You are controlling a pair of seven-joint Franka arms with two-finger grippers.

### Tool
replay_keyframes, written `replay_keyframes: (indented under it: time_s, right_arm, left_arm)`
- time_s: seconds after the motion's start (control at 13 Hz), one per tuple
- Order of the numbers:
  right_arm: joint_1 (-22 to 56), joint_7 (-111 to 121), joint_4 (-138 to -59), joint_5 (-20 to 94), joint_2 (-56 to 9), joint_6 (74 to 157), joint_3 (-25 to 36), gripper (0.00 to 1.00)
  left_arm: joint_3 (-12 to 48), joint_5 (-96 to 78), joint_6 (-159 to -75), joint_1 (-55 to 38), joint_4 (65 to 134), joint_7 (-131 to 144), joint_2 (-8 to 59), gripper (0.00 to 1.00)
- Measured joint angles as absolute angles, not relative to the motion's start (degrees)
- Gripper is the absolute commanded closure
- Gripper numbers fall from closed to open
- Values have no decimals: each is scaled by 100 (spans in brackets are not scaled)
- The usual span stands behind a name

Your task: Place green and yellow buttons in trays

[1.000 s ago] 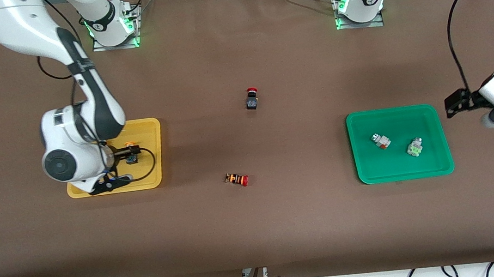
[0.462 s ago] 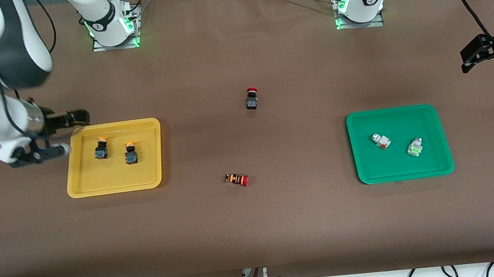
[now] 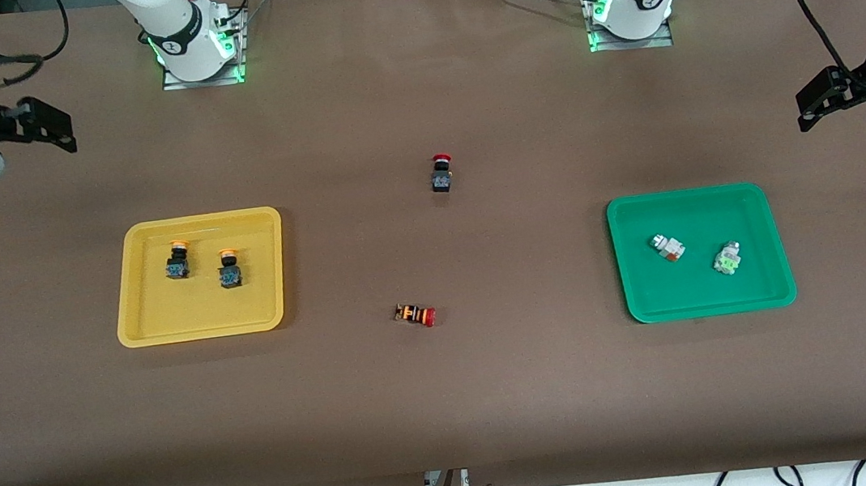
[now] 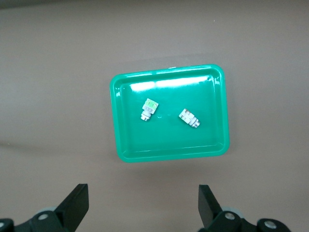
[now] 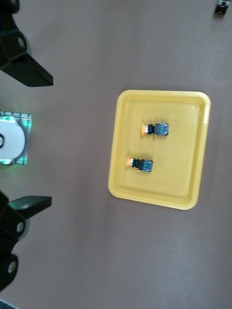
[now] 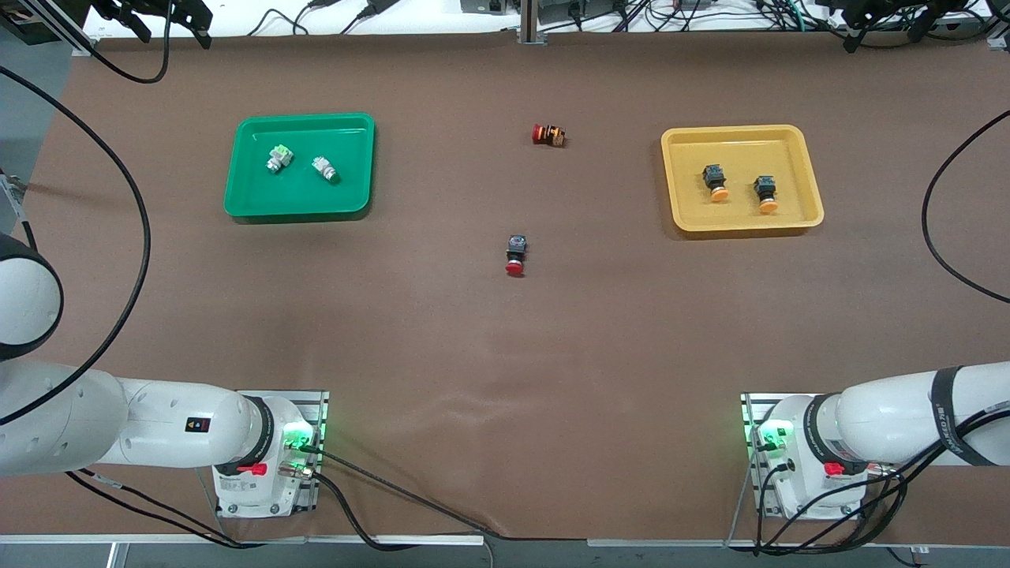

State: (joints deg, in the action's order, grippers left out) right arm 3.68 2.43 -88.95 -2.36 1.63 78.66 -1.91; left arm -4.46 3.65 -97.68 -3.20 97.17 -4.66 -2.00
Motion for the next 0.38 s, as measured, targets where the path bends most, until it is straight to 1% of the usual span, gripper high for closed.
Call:
replay_keyframes:
  time_s: [0.38]
  right_arm:
    - [356, 233, -8869, -236, 23, 7691, -152, 0]
  left_arm:
    - [-492, 365, -9723, -315, 9706, -465, -200, 0]
